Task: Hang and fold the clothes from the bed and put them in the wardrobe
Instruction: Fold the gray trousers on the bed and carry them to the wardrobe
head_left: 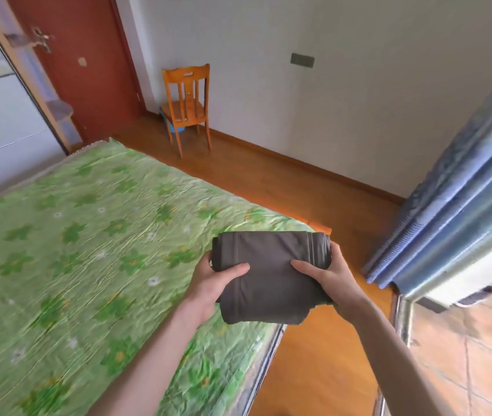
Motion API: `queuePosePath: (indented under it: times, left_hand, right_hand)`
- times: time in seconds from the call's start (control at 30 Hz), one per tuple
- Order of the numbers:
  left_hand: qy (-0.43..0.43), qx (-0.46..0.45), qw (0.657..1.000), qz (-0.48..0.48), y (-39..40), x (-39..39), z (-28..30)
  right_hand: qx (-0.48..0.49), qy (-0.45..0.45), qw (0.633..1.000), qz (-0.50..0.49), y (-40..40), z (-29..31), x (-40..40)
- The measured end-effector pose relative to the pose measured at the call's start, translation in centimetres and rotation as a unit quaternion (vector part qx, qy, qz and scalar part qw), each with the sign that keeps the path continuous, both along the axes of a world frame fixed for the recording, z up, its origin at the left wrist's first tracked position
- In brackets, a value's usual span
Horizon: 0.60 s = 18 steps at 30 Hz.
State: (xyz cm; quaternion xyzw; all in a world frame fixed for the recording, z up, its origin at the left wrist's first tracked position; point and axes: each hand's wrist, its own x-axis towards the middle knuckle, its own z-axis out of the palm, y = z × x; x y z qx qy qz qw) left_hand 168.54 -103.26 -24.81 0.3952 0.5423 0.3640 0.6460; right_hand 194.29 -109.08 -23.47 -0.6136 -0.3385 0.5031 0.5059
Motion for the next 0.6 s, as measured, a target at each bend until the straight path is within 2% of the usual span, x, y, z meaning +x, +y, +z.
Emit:
queuePosePath:
  times: [0.27,0.6]
  left_hand:
    - [0.015,0.021,0.999,-0.023,4.1,13.0,1.4]
    - [0.031,0.103,0.993,-0.042,10.0,23.8,3.1]
  right_hand:
    - [0.014,-0.013,1.000,-0.013,3.4,1.7,12.3]
    - [0.047,0.003,0.997,-0.061,8.6,2.8,22.8]
